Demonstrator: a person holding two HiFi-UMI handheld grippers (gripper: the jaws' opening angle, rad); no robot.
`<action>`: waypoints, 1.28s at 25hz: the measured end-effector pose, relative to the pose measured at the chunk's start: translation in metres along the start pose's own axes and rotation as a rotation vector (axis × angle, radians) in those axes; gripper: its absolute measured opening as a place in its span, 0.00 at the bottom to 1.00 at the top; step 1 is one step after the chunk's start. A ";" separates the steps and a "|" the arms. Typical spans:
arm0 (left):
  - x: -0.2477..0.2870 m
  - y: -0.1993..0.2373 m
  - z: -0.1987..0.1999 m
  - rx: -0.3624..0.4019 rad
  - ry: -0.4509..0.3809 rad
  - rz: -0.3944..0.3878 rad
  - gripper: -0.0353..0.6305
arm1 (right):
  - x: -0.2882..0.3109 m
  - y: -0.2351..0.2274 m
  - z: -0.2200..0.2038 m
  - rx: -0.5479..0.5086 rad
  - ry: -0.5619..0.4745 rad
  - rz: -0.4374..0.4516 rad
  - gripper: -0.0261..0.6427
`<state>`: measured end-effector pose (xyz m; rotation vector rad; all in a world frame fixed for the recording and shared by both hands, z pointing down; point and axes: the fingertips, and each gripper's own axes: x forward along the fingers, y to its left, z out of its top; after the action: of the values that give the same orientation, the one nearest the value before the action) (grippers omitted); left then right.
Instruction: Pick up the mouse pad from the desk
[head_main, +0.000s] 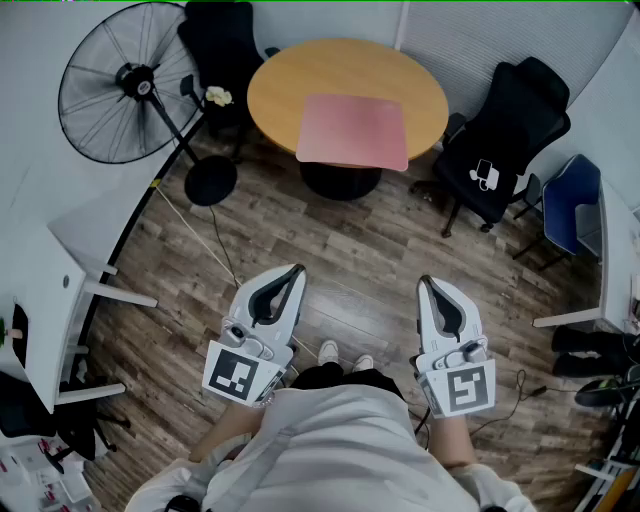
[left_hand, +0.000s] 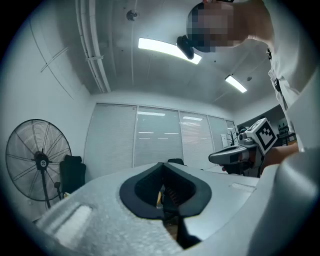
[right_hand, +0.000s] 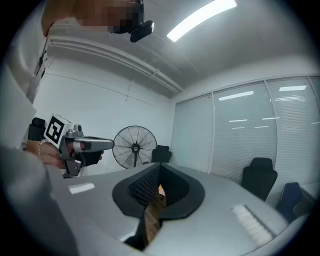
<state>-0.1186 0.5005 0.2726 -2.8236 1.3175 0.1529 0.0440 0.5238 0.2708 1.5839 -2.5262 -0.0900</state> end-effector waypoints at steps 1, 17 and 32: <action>0.001 0.004 0.002 0.005 -0.006 -0.001 0.06 | 0.003 0.000 0.000 0.013 -0.006 0.001 0.04; 0.049 0.044 -0.004 0.012 -0.015 0.014 0.06 | 0.064 -0.031 -0.006 0.024 -0.029 0.015 0.04; 0.189 0.087 -0.015 0.013 0.002 0.003 0.06 | 0.162 -0.136 -0.011 0.006 -0.026 0.031 0.04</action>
<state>-0.0634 0.2991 0.2707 -2.8115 1.3189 0.1410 0.0970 0.3189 0.2795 1.5555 -2.5717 -0.0997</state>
